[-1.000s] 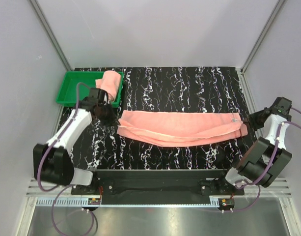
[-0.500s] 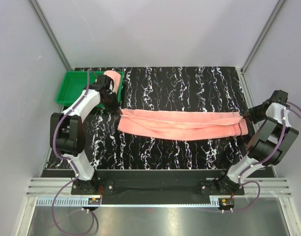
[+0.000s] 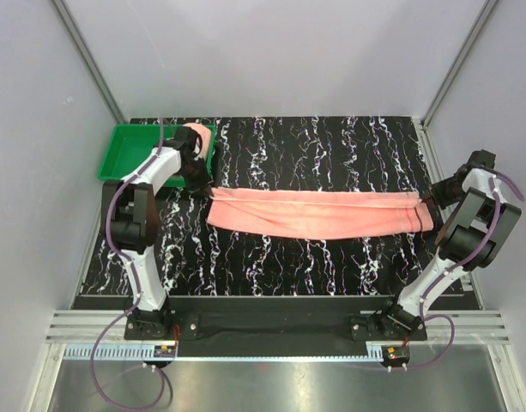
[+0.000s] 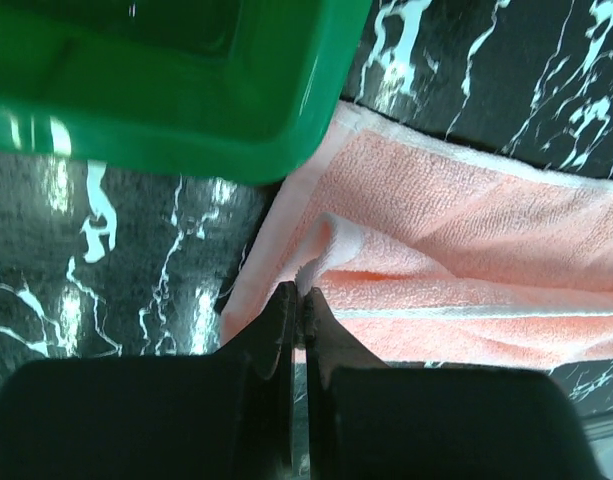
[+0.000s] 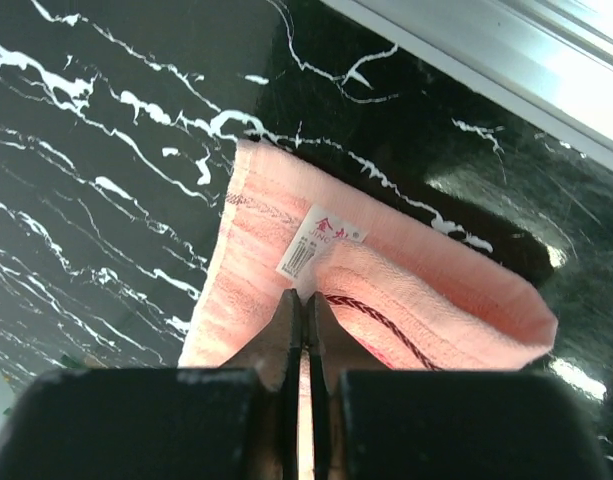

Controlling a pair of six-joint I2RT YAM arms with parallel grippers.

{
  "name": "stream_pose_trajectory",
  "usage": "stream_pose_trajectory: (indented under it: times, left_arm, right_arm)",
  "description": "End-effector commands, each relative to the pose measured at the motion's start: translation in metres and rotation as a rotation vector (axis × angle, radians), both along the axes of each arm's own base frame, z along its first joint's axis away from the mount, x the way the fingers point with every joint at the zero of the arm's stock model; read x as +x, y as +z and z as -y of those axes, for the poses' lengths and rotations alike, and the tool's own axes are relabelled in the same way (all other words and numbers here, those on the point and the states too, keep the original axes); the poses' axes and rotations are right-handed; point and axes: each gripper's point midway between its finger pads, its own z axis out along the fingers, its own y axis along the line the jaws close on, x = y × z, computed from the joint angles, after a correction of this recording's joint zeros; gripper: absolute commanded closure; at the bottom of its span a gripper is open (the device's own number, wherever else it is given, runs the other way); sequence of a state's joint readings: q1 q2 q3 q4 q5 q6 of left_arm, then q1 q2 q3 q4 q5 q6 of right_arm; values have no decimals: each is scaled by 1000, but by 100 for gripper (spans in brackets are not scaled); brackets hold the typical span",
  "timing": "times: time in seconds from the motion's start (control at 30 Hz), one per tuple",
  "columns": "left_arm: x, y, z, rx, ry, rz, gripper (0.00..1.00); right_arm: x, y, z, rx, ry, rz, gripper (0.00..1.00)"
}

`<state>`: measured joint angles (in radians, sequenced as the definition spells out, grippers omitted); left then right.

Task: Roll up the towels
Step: Fold the towel

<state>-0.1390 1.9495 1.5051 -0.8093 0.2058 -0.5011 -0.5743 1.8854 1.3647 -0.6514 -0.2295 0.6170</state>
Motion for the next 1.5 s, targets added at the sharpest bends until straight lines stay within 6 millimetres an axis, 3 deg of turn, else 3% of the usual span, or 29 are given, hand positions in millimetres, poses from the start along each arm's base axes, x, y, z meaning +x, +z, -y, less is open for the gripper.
stream_pose_trajectory:
  times: [0.0, 0.07, 0.1, 0.13, 0.17, 0.2, 0.23, 0.27, 0.33, 0.43, 0.6, 0.77, 0.83, 1.0, 1.2, 1.47]
  left_arm:
    - [25, 6, -5, 20, 2, 45, 100]
    - [34, 10, -3, 14, 6, 60, 96]
    - [37, 10, -2, 8, 6, 62, 93]
    - [43, 13, 0, -3, 9, 75, 88]
    - [46, 16, 1, -12, 9, 84, 77]
    - [47, 20, 5, -30, 2, 92, 47]
    - [51, 29, 7, -40, 8, 119, 38]
    - [55, 35, 7, -47, 12, 144, 27]
    - [58, 49, 8, -56, 20, 187, 8]
    - [54, 71, 8, -62, 22, 234, 1]
    - [20, 85, -9, 4, 58, 271, 1]
    - [-13, 82, -30, 82, 99, 308, 1]
    - [-29, 66, -27, 60, 93, 282, 2]
    - [-53, 23, -16, 27, 85, 195, 5]
    - [-50, -1, -6, 48, 87, 168, 6]
    - [-38, -33, -2, 72, 112, 129, 19]
  right_arm:
    - [12, -2, 14, -45, -6, 0, 100]
    - [15, -3, 17, -48, -10, 2, 87]
    - [15, -7, 17, -40, -15, -5, 74]
    - [20, -6, 19, -44, -11, 5, 50]
    - [21, -6, 18, -39, -9, 6, 32]
    - [23, -4, 17, -37, -1, 14, 16]
    - [25, 0, 17, -45, 4, 25, 5]
    - [26, 3, 16, -48, 7, 33, 0]
    - [26, 17, 14, -71, 10, 56, 0]
    - [20, 39, 16, -119, 0, 83, 0]
    - [-6, 60, 16, -215, -11, 87, 0]
    - [-32, 61, 22, -281, -37, 34, 0]
    - [-34, 65, 17, -277, -31, 64, 0]
    - [-48, 41, 3, -236, -13, 32, 0]
    - [-53, 18, -6, -189, 6, 12, 0]
    - [-52, 6, -11, -159, 19, 10, 0]
